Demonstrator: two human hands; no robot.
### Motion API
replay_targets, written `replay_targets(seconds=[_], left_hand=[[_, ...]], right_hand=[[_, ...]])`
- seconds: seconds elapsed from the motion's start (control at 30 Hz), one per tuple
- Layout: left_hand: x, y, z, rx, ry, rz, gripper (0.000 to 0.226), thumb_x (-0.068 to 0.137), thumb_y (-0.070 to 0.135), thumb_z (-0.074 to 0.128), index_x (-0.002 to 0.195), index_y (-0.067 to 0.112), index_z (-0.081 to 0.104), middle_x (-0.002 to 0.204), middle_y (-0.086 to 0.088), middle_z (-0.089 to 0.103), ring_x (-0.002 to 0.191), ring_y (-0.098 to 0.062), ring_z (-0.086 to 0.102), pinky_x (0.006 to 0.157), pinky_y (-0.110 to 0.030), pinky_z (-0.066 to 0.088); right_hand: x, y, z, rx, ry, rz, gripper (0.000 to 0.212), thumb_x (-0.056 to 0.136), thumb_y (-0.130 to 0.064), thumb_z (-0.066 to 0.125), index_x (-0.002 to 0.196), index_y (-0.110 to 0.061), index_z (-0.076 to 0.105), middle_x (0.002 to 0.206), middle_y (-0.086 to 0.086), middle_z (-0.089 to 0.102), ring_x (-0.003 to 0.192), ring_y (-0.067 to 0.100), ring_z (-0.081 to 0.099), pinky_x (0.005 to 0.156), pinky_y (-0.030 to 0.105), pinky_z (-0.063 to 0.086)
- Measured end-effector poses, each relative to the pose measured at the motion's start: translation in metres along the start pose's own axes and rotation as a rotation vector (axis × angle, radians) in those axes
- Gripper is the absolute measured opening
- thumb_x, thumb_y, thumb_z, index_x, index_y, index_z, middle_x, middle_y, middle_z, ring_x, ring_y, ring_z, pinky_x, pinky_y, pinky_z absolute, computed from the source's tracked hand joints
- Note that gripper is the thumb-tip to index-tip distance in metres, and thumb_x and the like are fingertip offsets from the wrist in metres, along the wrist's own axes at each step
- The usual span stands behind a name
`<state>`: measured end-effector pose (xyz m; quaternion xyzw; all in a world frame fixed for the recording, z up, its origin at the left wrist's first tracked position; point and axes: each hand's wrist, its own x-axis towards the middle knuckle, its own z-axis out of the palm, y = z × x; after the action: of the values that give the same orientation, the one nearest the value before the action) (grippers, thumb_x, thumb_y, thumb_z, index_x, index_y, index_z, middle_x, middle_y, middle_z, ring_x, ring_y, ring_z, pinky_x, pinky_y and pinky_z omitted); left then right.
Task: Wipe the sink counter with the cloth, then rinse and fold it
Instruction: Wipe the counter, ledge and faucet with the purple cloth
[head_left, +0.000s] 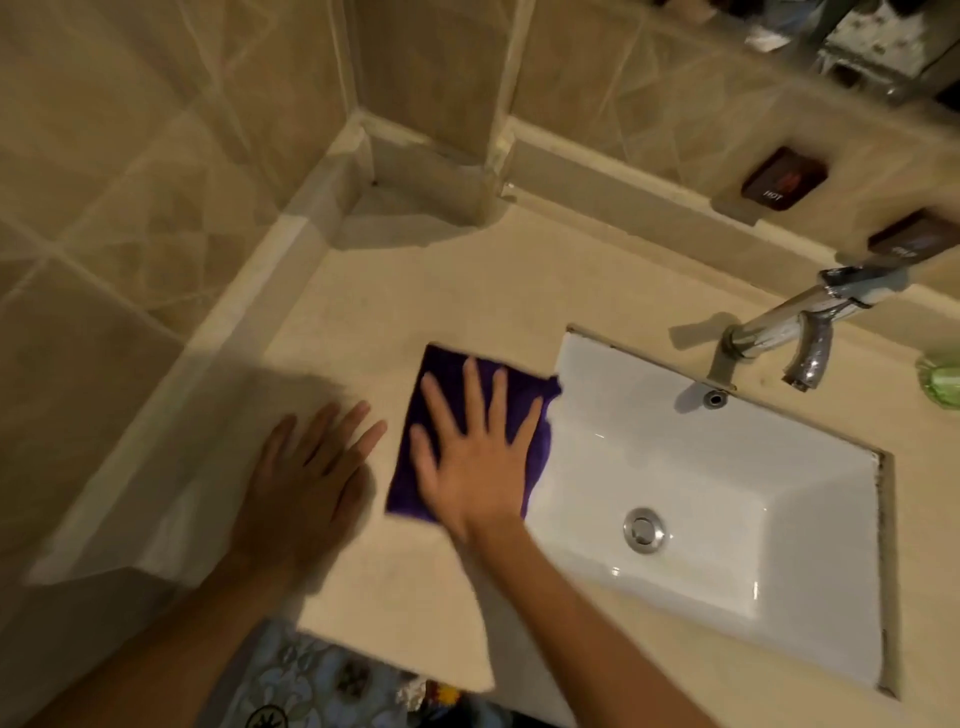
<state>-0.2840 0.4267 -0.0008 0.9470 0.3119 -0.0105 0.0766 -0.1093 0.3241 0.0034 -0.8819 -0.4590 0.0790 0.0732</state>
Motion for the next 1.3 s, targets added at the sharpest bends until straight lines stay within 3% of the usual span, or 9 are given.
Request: replay_targets(seconds=[0.1, 0.27, 0.37, 0.47, 0.67, 0.8, 1.1, 1.3], left_hand=[[-0.002, 0.0, 0.0, 0.029, -0.038, -0.005, 0.056, 0.104, 0.038, 0.027, 0.159, 0.033, 0.026, 0.168, 0.005, 0.021, 0.155, -0.02, 0.024, 0.124, -0.051, 0.021], [-0.003, -0.004, 0.001, 0.056, -0.098, -0.007, 0.057, 0.104, 0.039, 0.023, 0.16, 0.028, 0.023, 0.169, 0.001, 0.02, 0.154, -0.026, 0.027, 0.122, -0.054, 0.025], [-0.004, -0.006, 0.003, 0.065, -0.12, 0.024, 0.058, 0.105, 0.042, 0.017, 0.16, 0.028, 0.019, 0.169, 0.0, 0.02, 0.154, -0.028, 0.027, 0.121, -0.056, 0.025], [-0.004, -0.003, 0.0, 0.023, -0.09, 0.001, 0.058, 0.101, 0.037, 0.029, 0.159, 0.033, 0.025, 0.168, 0.006, 0.023, 0.154, -0.023, 0.027, 0.122, -0.053, 0.024], [-0.001, -0.002, -0.001, 0.006, -0.047, 0.013, 0.057, 0.098, 0.033, 0.034, 0.154, 0.031, 0.04, 0.164, 0.005, 0.034, 0.148, -0.023, 0.038, 0.119, -0.054, 0.03], [0.001, -0.003, 0.0, 0.018, -0.019, 0.029, 0.055, 0.098, 0.034, 0.037, 0.153, 0.026, 0.043, 0.162, 0.001, 0.038, 0.147, -0.026, 0.041, 0.116, -0.057, 0.034], [0.0, -0.002, 0.002, 0.045, -0.001, 0.021, 0.056, 0.099, 0.033, 0.032, 0.152, 0.021, 0.045, 0.162, -0.002, 0.038, 0.144, -0.028, 0.044, 0.119, -0.056, 0.03], [-0.002, -0.003, 0.002, 0.054, -0.027, 0.02, 0.056, 0.1, 0.033, 0.029, 0.153, 0.021, 0.043, 0.163, -0.002, 0.036, 0.145, -0.028, 0.042, 0.12, -0.056, 0.028]], right_hand=[[-0.047, -0.011, 0.007, -0.022, -0.021, -0.05, 0.061, 0.102, -0.06, 0.033, 0.159, -0.042, 0.023, 0.17, 0.005, 0.011, 0.157, 0.038, 0.004, 0.117, 0.073, 0.009], [-0.02, -0.003, 0.004, 0.002, -0.038, -0.056, 0.061, 0.101, -0.062, 0.032, 0.158, -0.045, 0.021, 0.171, 0.001, 0.01, 0.157, 0.033, 0.004, 0.118, 0.072, 0.006], [0.023, 0.011, -0.001, 0.022, -0.051, -0.044, 0.06, 0.101, -0.062, 0.026, 0.158, -0.046, 0.018, 0.171, -0.001, 0.007, 0.158, 0.03, -0.001, 0.118, 0.072, -0.001], [0.09, 0.034, -0.008, 0.033, -0.09, 0.035, 0.062, 0.1, -0.065, 0.018, 0.158, -0.049, 0.009, 0.172, -0.003, -0.001, 0.157, 0.028, -0.01, 0.116, 0.071, -0.007], [0.205, 0.085, -0.027, 0.053, -0.085, 0.154, 0.064, 0.099, -0.068, 0.014, 0.159, -0.047, 0.006, 0.172, -0.003, -0.004, 0.157, 0.029, -0.011, 0.116, 0.072, -0.01], [0.247, 0.103, -0.036, 0.013, -0.091, 0.133, 0.065, 0.099, -0.068, 0.011, 0.159, -0.046, 0.004, 0.172, -0.003, -0.006, 0.157, 0.029, -0.011, 0.116, 0.072, -0.01], [0.24, 0.122, -0.04, -0.01, -0.078, 0.038, 0.065, 0.099, -0.068, 0.01, 0.159, -0.046, 0.006, 0.172, -0.006, -0.002, 0.158, 0.026, -0.008, 0.12, 0.066, -0.008], [0.196, 0.204, -0.053, -0.033, -0.054, 0.1, 0.061, 0.097, -0.072, 0.012, 0.155, -0.055, 0.012, 0.171, -0.014, 0.002, 0.158, 0.019, -0.001, 0.123, 0.06, -0.004]])
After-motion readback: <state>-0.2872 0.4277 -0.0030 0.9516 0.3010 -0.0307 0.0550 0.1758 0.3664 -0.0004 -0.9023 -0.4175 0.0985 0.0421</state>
